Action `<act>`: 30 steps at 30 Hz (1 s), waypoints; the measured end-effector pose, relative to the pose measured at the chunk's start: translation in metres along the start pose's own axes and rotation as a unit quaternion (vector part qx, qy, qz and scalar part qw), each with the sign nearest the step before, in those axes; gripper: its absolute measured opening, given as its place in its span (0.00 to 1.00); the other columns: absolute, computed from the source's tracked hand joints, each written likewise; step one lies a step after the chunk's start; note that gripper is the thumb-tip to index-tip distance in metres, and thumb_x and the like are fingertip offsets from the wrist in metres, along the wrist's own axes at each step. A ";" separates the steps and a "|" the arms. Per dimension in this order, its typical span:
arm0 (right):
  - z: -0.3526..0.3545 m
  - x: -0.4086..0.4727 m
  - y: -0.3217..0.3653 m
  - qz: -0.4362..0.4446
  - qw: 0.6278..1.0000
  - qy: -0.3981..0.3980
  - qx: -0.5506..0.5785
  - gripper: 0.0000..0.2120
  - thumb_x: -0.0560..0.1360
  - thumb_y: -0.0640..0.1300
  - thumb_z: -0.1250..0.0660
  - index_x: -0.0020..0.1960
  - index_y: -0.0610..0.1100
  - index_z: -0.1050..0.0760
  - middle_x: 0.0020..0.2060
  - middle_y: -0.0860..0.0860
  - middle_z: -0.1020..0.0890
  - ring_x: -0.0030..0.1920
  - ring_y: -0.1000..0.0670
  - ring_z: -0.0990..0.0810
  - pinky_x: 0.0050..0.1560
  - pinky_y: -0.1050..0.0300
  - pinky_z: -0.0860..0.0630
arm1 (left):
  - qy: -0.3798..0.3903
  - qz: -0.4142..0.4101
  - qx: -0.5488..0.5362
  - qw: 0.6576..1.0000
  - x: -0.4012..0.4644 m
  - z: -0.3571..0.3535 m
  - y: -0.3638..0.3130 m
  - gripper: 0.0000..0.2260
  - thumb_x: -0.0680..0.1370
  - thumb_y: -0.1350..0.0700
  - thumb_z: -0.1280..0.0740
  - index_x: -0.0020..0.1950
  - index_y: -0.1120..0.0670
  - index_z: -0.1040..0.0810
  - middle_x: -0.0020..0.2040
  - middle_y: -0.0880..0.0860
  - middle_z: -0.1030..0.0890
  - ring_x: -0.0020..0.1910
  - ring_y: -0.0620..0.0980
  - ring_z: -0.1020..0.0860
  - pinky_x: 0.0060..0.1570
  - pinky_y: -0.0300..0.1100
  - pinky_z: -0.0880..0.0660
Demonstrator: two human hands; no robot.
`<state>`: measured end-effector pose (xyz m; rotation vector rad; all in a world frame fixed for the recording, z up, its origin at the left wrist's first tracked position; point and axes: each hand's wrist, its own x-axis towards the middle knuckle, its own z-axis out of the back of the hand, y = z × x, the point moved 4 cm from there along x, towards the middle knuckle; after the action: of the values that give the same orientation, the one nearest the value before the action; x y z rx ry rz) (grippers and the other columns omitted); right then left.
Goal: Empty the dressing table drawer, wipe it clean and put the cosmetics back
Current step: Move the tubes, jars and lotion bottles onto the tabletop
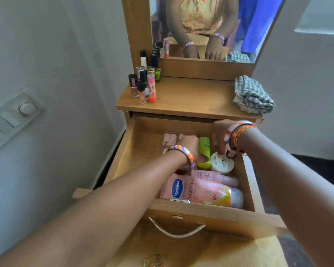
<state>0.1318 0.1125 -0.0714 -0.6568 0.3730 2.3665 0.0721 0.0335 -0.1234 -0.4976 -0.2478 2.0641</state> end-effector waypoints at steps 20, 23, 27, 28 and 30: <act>-0.047 0.011 -0.020 0.049 0.973 -0.079 -0.210 0.23 0.65 0.45 0.24 0.59 0.47 0.25 0.58 0.48 0.23 0.64 0.44 0.33 0.65 0.44 0.42 | -0.036 0.144 -0.137 0.979 0.002 -0.012 -0.006 0.21 0.72 0.48 0.28 0.57 0.62 0.24 0.57 0.58 0.22 0.56 0.56 0.23 0.47 0.43 0.27; -0.039 0.010 -0.019 0.058 0.980 -0.085 -0.171 0.25 0.65 0.45 0.24 0.60 0.49 0.25 0.58 0.49 0.22 0.64 0.46 0.29 0.65 0.46 0.40 | -0.018 0.178 -0.240 0.954 -0.002 -0.007 0.002 0.24 0.72 0.49 0.30 0.62 0.62 0.27 0.60 0.58 0.24 0.59 0.57 0.24 0.51 0.43 0.28; -0.023 0.002 -0.017 0.102 0.989 -0.082 -0.063 0.21 0.66 0.42 0.24 0.57 0.43 0.23 0.52 0.46 0.20 0.52 0.47 0.23 0.49 0.60 0.28 | -0.002 0.223 -0.317 0.922 -0.007 0.007 0.019 0.24 0.68 0.50 0.28 0.60 0.58 0.26 0.58 0.58 0.25 0.51 0.57 0.24 0.52 0.43 0.22; -0.018 -0.001 -0.017 0.118 0.989 -0.082 -0.036 0.20 0.65 0.42 0.24 0.55 0.41 0.22 0.48 0.47 0.19 0.47 0.49 0.23 0.41 0.64 0.29 | 0.008 0.229 -0.336 0.914 -0.008 0.011 0.023 0.21 0.66 0.51 0.27 0.55 0.59 0.25 0.55 0.58 0.24 0.46 0.56 0.23 0.49 0.45 0.20; -0.007 -0.007 -0.018 0.138 0.985 -0.098 0.013 0.18 0.64 0.43 0.22 0.52 0.42 0.20 0.42 0.50 0.20 0.43 0.51 0.23 0.38 0.65 0.29 | 0.025 0.228 -0.370 0.900 -0.010 0.020 0.030 0.15 0.66 0.56 0.27 0.48 0.61 0.23 0.48 0.58 0.23 0.37 0.53 0.23 0.38 0.43 0.20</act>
<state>0.1513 0.1196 -0.0752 -0.3740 0.4303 2.6568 0.0449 0.0102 -0.1143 -1.1554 -0.9857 2.3581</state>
